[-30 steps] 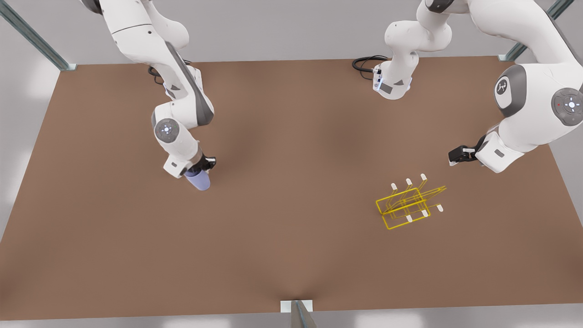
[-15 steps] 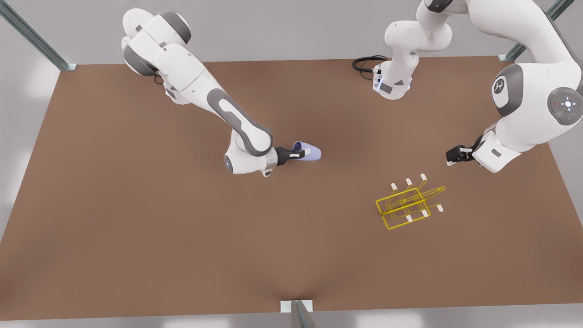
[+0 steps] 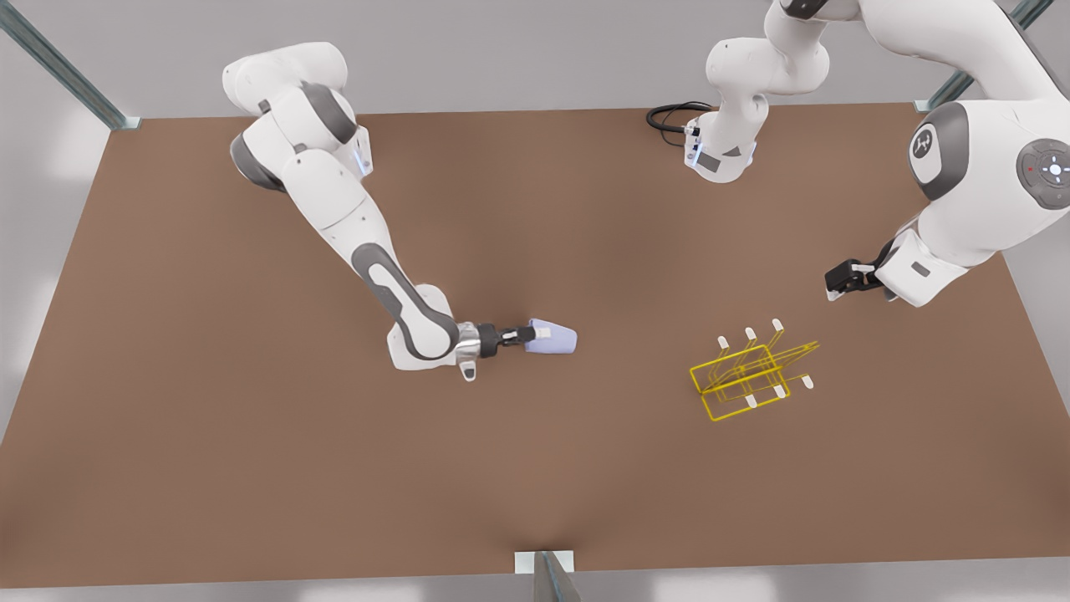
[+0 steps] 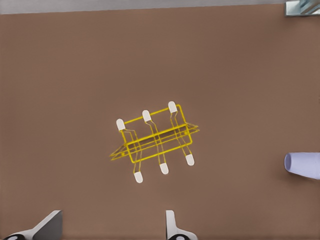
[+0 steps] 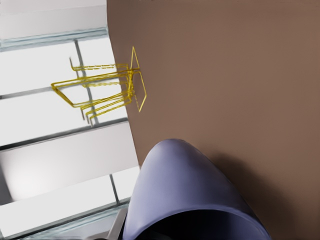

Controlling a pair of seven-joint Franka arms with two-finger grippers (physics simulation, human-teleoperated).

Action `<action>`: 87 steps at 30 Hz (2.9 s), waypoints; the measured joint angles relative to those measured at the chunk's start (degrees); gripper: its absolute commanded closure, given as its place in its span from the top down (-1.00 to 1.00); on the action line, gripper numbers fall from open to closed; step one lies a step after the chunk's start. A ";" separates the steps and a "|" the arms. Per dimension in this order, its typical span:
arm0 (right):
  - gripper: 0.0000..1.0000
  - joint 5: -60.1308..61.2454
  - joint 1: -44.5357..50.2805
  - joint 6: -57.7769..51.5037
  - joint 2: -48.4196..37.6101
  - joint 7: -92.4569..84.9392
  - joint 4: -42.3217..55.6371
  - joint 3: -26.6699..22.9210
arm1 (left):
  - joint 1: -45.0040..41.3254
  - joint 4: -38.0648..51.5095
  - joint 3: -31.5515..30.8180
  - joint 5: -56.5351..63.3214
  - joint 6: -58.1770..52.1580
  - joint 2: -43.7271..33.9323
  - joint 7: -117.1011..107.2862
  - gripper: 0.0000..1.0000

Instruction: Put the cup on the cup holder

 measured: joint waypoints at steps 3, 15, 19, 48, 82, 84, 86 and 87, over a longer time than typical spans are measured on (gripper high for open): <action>0.86 -0.63 0.45 -0.47 0.96 -4.03 1.37 0.05 | 0.01 0.00 -0.02 0.00 0.10 0.11 -0.08 1.00; 1.00 -1.95 -2.40 -1.31 -4.48 -14.62 -4.73 -0.50 | -5.44 -0.37 -1.00 -0.12 -0.55 0.16 -2.16 1.00; 1.00 -4.04 -4.90 -1.82 -8.34 -16.78 -8.96 -0.60 | -14.73 -0.17 -1.30 -0.42 -1.39 1.95 -4.04 1.00; 1.00 -89.64 -16.62 -34.40 -43.81 21.50 12.75 -19.85 | -29.80 2.10 -5.09 -2.40 33.66 28.65 -117.39 1.00; 1.00 -89.16 -17.18 -34.84 -42.28 35.18 15.05 -19.96 | -33.67 0.09 -4.39 1.97 35.36 34.15 -130.23 1.00; 1.00 -89.16 -17.29 -34.79 -42.22 35.43 15.04 -20.02 | -33.65 0.09 -4.39 1.97 35.35 34.16 -129.17 1.00; 1.00 -89.16 -17.32 -34.75 -42.20 35.66 15.04 -20.02 | -33.65 0.04 -4.39 1.97 35.27 34.22 -128.00 1.00; 1.00 -89.14 -17.22 -34.74 -42.20 35.77 15.03 -19.99 | -33.65 0.02 -4.39 1.97 35.24 34.36 -127.46 1.00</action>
